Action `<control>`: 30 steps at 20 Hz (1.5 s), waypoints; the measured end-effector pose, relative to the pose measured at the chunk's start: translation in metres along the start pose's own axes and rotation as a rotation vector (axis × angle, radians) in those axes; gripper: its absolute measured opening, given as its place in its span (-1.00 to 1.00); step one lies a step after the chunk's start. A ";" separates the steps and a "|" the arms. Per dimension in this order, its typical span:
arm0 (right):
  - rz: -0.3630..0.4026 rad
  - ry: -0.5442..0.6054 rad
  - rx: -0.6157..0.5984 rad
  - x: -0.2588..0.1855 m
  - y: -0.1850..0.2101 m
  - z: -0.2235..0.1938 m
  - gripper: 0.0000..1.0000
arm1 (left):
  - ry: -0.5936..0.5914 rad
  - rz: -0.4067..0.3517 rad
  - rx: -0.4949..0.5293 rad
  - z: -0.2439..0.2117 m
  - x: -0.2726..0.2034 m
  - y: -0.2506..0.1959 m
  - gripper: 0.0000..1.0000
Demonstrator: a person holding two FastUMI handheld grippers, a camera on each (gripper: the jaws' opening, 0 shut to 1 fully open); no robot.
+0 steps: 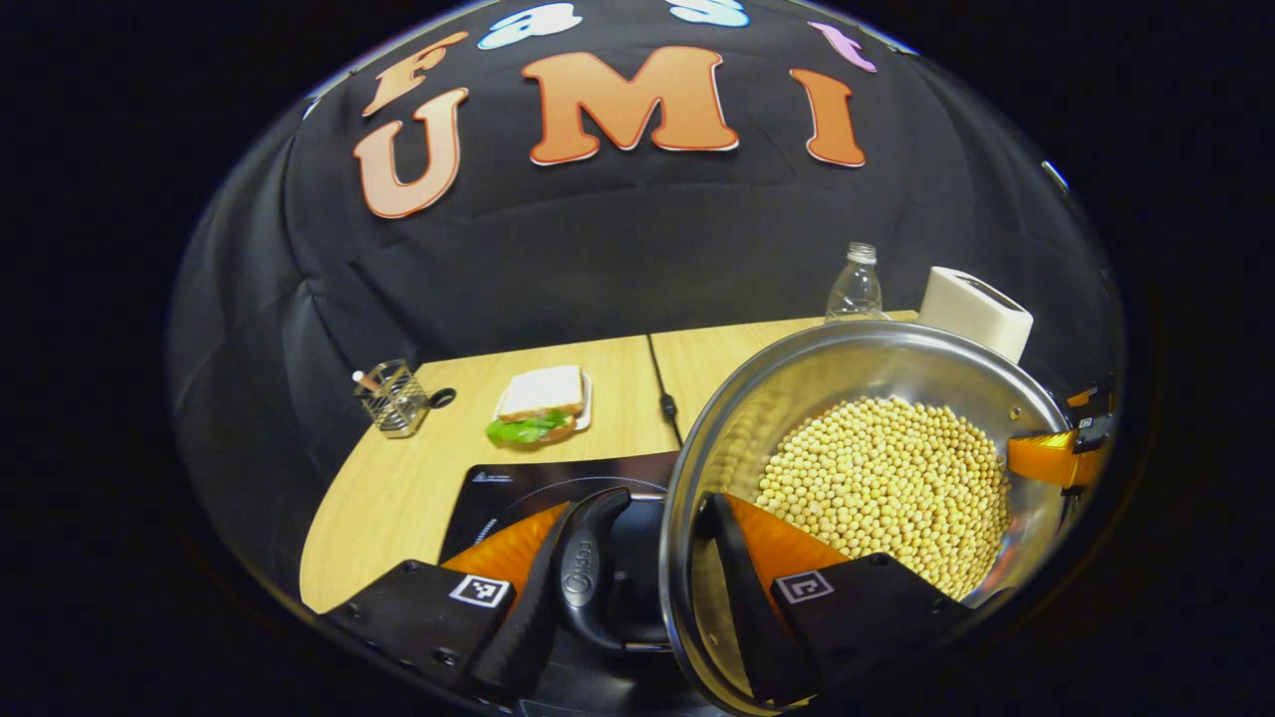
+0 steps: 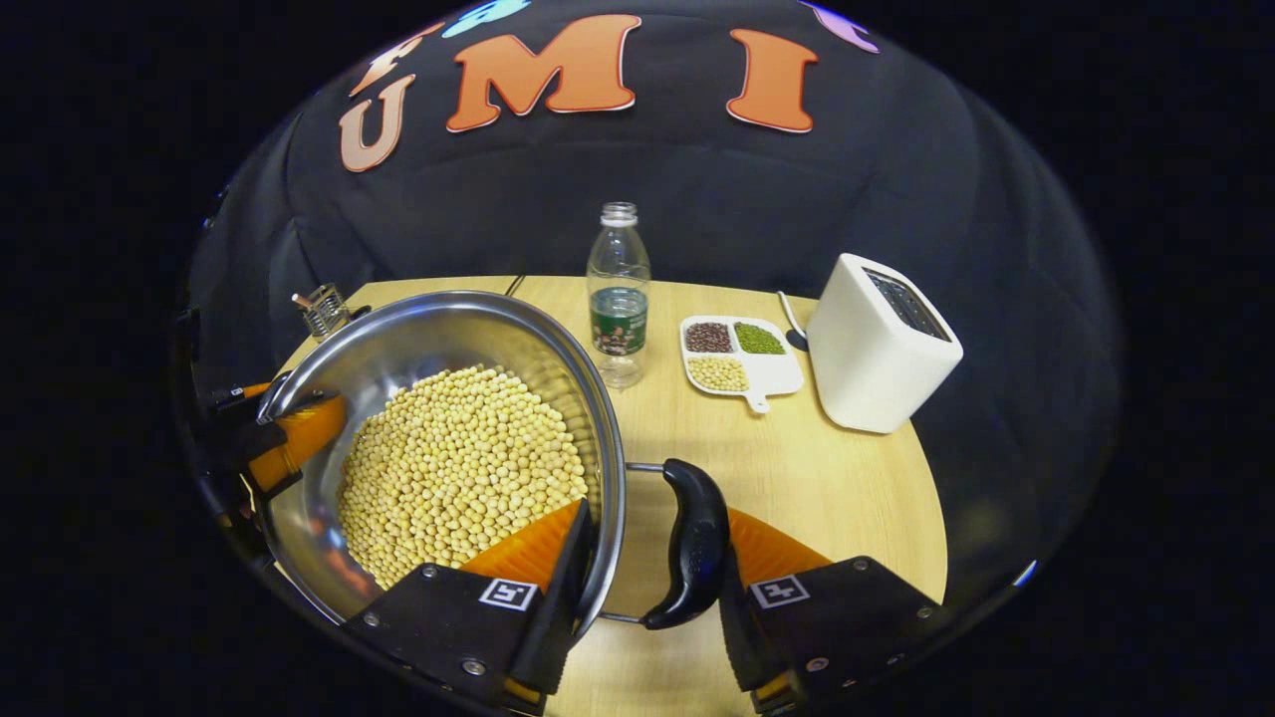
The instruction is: First push the handle of the pot to place it horizontally, then grasp the pot with both hands and set it on the induction cooktop.
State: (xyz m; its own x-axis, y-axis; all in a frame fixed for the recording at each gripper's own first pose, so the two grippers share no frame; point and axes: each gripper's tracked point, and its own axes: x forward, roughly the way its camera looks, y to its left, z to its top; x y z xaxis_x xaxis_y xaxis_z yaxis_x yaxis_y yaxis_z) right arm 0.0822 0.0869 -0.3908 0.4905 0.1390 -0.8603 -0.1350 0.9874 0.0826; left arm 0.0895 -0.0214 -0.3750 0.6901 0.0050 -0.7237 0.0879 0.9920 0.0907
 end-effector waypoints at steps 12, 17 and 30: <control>0.093 -0.031 -0.110 0.017 0.000 0.010 0.18 | 0.001 0.139 -0.070 -0.023 -0.037 0.121 0.63; 0.121 -0.037 -0.121 0.014 -0.005 0.017 0.18 | 0.003 0.181 -0.072 -0.023 -0.040 0.154 0.63; 0.150 -0.004 -0.127 0.021 -0.007 0.021 0.18 | 0.054 0.218 -0.070 -0.044 -0.024 0.190 0.64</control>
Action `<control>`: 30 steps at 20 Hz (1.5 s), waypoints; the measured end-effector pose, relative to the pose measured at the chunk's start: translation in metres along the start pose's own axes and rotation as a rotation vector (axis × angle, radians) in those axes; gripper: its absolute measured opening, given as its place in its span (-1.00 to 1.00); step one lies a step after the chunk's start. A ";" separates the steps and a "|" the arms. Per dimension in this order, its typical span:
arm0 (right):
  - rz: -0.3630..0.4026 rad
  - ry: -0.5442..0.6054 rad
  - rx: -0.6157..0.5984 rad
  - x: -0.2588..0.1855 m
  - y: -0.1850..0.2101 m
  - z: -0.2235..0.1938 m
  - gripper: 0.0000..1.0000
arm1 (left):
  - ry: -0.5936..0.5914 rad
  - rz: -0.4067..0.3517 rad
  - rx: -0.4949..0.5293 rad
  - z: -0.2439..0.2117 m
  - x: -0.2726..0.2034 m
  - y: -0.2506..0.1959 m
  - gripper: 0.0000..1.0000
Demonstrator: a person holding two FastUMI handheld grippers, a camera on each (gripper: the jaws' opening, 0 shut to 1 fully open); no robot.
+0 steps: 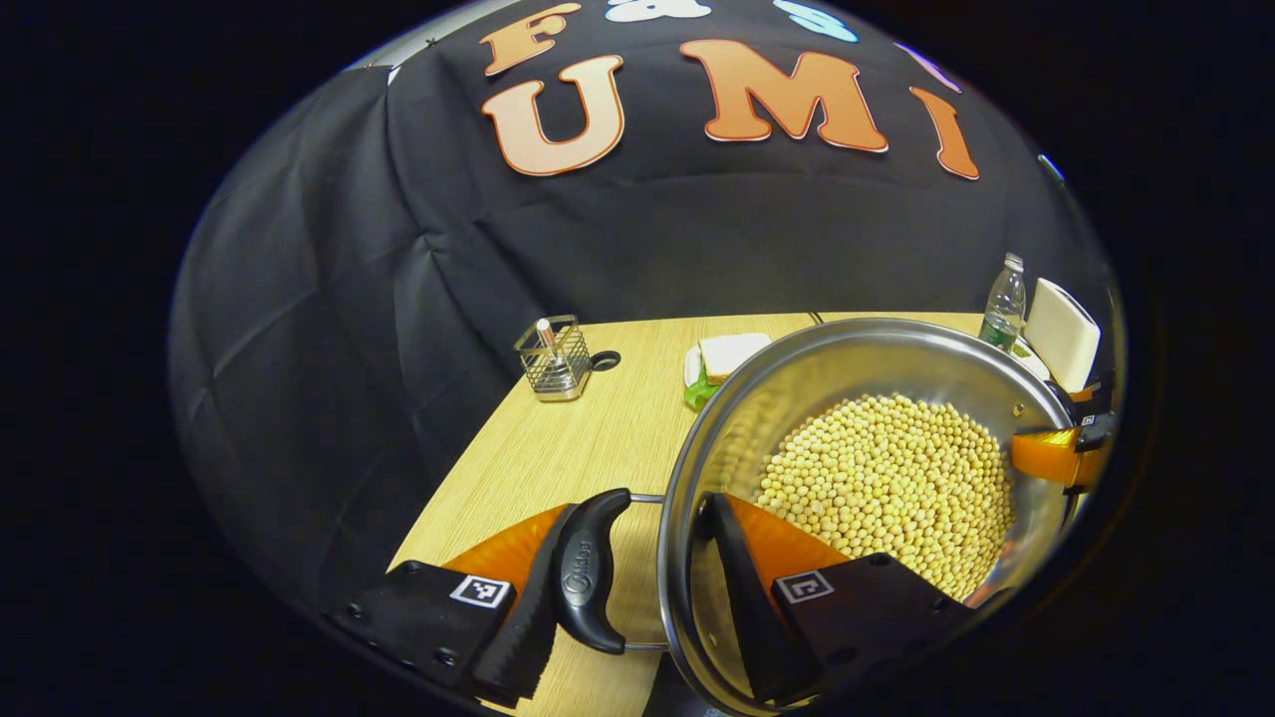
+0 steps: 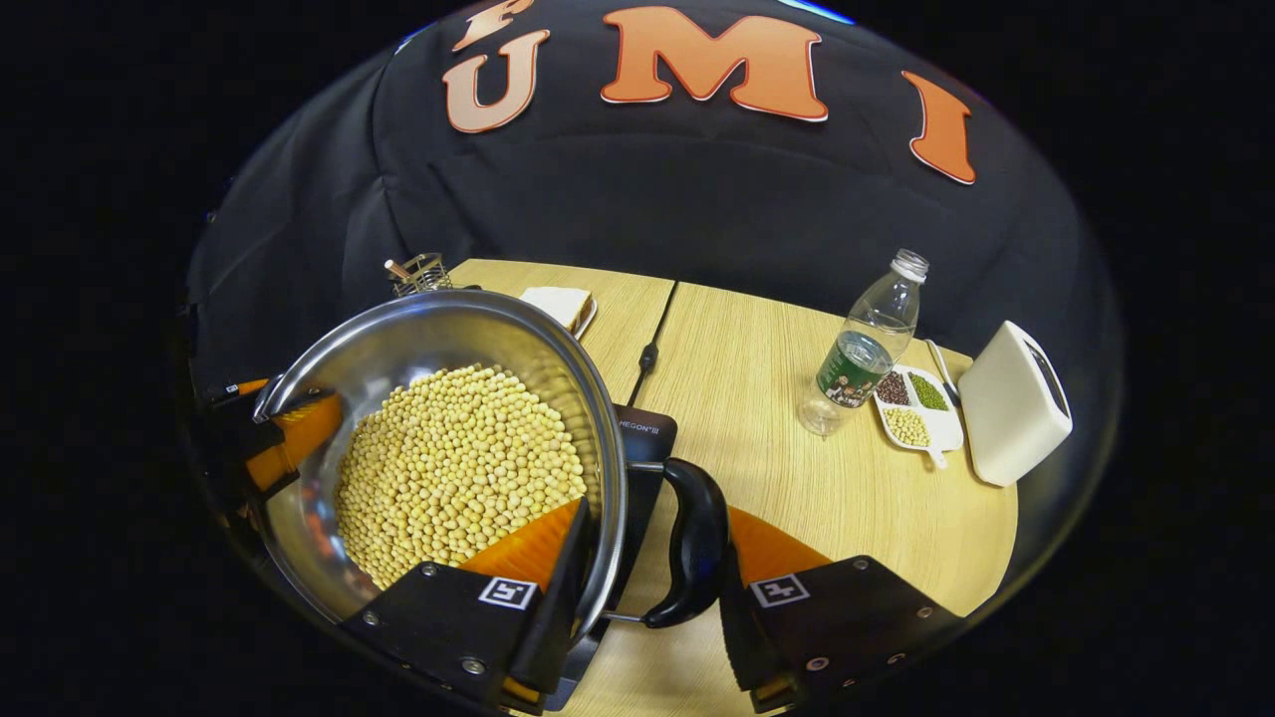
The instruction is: First push the handle of the pot to place it horizontally, then grasp the pot with both hands and set it on the induction cooktop.
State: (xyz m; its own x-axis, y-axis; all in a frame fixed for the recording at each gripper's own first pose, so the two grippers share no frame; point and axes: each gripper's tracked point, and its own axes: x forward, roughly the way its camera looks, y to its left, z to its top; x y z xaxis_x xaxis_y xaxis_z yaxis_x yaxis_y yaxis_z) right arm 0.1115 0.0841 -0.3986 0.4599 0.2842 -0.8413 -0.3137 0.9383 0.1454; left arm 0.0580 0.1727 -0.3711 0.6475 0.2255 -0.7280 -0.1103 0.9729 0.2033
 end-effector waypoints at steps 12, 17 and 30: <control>-0.022 0.026 -0.017 -0.001 0.002 -0.001 0.27 | 0.038 -0.019 -0.021 -0.012 0.014 -0.010 0.64; -0.026 0.040 0.007 -0.005 0.002 0.001 0.18 | 0.059 -0.028 -0.027 -0.009 0.014 -0.007 0.64; -0.072 -0.196 -0.047 -0.056 -0.020 0.051 0.72 | -0.251 0.131 0.011 0.073 -0.036 0.013 0.86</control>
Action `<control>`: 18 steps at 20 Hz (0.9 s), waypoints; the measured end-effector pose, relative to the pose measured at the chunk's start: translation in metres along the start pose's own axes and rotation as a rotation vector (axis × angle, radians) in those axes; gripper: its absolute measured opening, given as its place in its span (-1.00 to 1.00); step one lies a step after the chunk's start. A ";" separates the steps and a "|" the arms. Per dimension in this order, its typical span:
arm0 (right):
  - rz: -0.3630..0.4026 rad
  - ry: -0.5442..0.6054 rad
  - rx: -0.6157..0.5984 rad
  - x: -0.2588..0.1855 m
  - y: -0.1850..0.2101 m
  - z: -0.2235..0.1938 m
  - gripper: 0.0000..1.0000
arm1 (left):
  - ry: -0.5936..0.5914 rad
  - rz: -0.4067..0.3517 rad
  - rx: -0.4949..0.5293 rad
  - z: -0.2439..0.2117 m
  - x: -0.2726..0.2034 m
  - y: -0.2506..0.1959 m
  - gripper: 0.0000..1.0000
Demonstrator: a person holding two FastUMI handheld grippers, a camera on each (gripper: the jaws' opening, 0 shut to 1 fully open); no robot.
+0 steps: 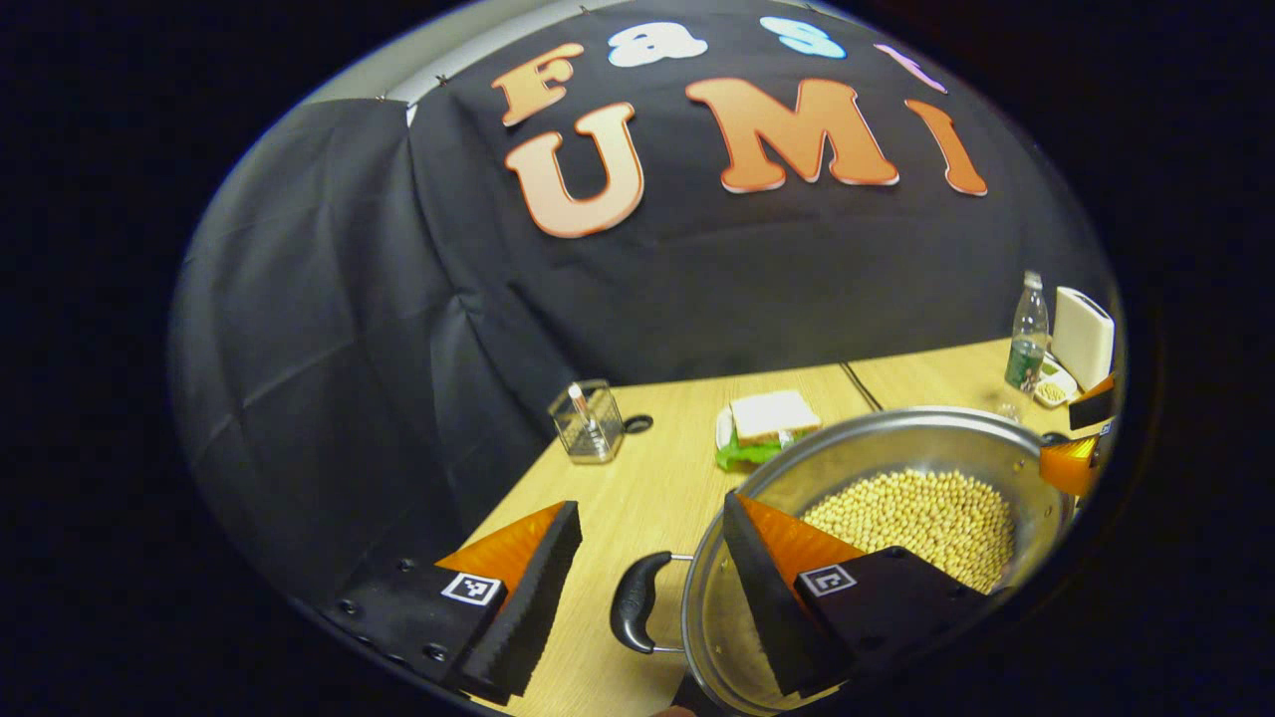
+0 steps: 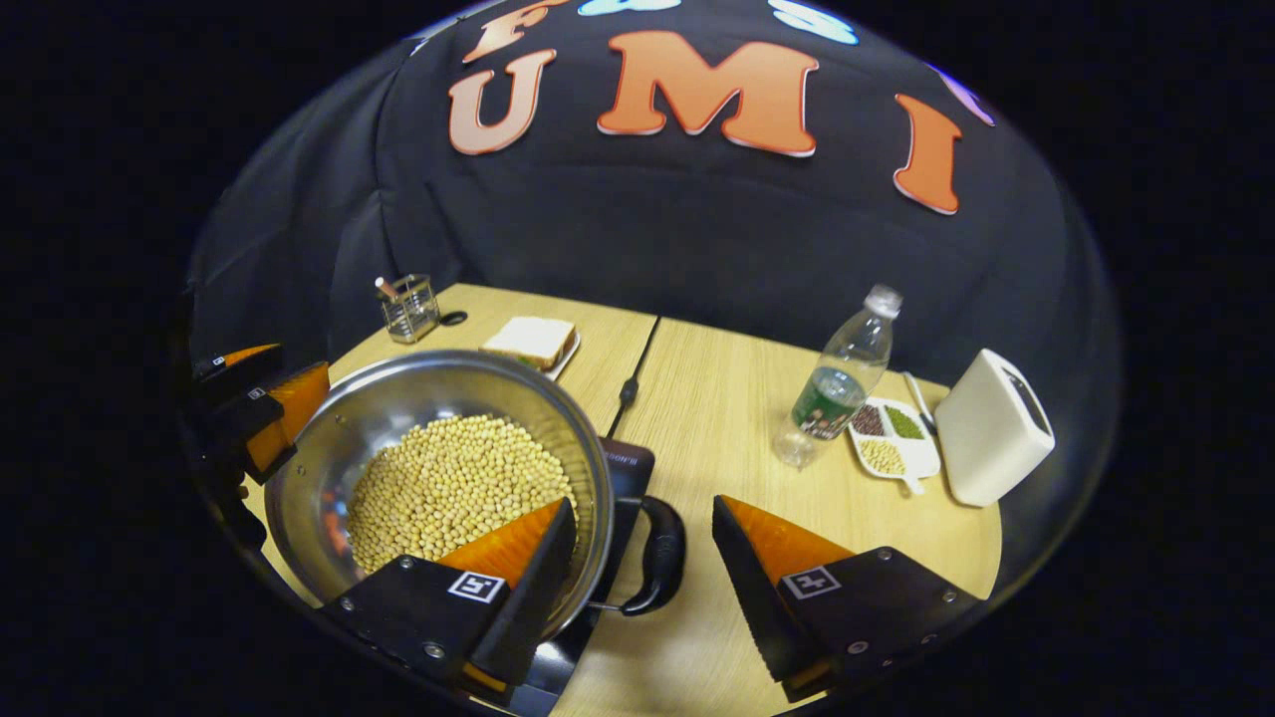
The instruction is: First push the handle of the pot to place it horizontally, then grasp the pot with both hands and set it on the induction cooktop.
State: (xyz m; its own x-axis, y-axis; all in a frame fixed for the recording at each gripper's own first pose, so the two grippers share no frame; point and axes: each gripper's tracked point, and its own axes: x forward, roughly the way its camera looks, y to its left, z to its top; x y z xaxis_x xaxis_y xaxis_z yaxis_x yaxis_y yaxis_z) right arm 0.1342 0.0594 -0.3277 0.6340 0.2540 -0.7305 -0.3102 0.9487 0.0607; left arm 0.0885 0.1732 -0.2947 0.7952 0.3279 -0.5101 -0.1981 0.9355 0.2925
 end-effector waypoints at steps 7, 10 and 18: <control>-0.068 -0.307 -0.037 -0.097 -0.064 0.064 0.84 | -0.226 -0.047 -0.148 0.105 -0.070 -0.014 0.87; -0.114 -0.433 -0.044 -0.149 -0.105 0.089 0.89 | -0.338 -0.074 -0.182 0.154 -0.107 -0.021 1.00; -0.227 -0.647 -0.031 -0.293 -0.200 0.124 0.90 | -0.526 -0.170 -0.256 0.248 -0.197 -0.033 1.00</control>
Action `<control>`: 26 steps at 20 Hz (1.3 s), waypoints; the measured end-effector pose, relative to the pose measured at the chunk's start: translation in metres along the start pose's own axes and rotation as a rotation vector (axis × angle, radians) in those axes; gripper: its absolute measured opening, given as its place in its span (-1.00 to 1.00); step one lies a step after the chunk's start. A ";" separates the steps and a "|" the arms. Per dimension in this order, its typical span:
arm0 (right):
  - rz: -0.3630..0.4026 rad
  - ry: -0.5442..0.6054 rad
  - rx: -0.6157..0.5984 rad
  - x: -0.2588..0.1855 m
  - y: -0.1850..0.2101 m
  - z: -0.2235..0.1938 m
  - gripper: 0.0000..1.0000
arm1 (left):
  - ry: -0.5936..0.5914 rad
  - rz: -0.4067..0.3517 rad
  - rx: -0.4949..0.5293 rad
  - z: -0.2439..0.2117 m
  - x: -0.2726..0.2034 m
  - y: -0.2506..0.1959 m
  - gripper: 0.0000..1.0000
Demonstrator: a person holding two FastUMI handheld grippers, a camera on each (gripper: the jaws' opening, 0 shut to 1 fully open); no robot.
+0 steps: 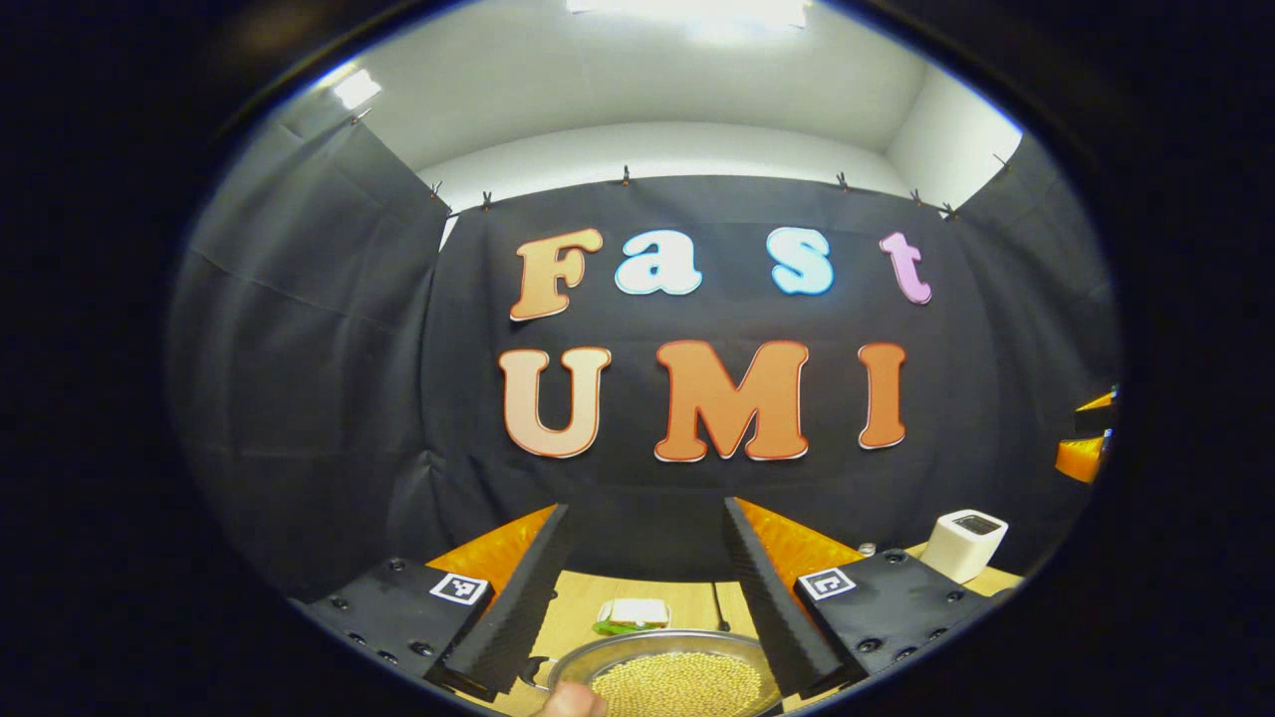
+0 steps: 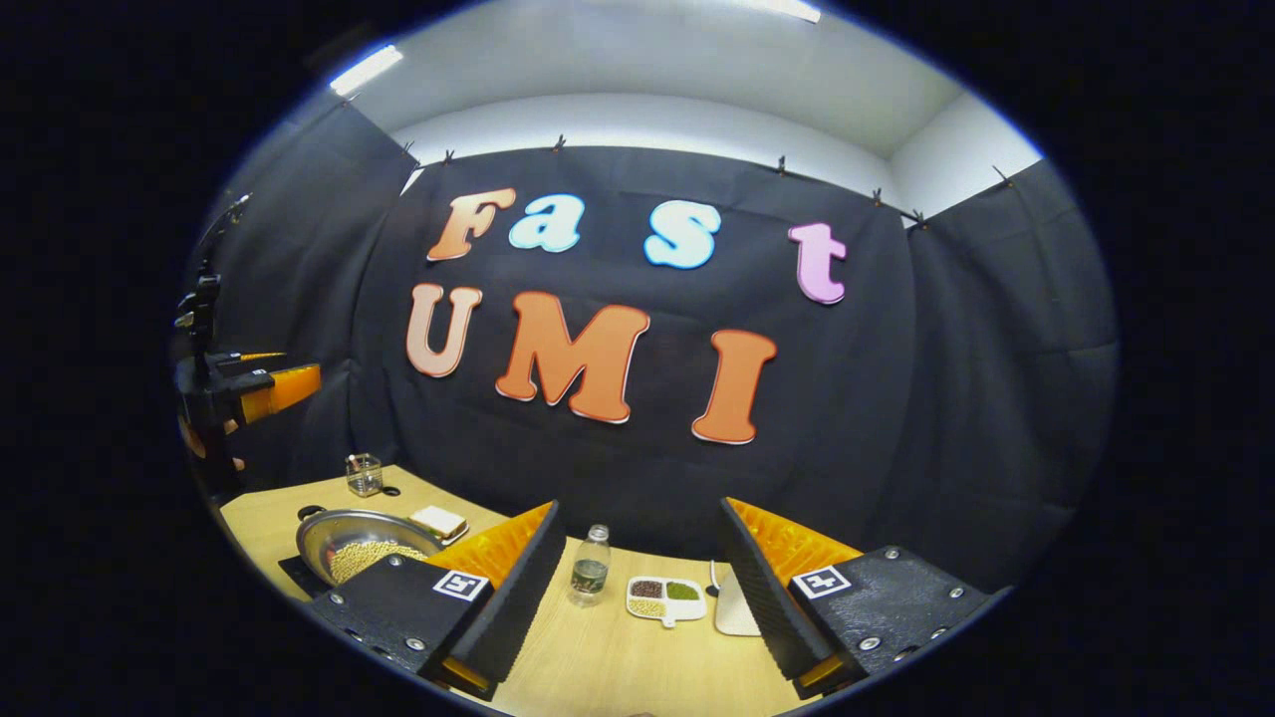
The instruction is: First push the handle of the pot to place it horizontally, then grasp the pot with both hands and set it on the induction cooktop.
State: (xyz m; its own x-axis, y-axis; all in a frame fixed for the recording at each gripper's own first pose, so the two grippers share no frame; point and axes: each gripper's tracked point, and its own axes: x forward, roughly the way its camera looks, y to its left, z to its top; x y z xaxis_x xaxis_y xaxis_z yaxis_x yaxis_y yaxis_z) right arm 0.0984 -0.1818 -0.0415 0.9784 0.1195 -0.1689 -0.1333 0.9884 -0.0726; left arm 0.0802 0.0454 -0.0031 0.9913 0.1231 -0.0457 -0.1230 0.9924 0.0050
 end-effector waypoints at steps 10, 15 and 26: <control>0.022 -0.129 0.051 -0.058 -0.043 0.049 0.90 | -0.154 0.034 -0.051 0.099 -0.064 0.017 0.98; 0.035 -0.155 0.046 -0.068 -0.048 0.059 0.90 | -0.235 0.070 -0.085 0.135 -0.090 0.029 0.96; 0.034 -0.229 0.042 -0.072 -0.060 0.092 0.94 | -0.199 0.025 -0.032 0.128 -0.102 0.003 0.96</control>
State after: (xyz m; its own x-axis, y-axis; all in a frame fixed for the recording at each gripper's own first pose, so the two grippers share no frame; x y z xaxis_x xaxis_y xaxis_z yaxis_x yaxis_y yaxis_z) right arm 0.0500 -0.2408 0.0654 0.9844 0.1664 0.0570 -0.1650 0.9859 -0.0292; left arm -0.0152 0.0363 0.1297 0.9771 0.1484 0.1527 -0.1457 0.9889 -0.0286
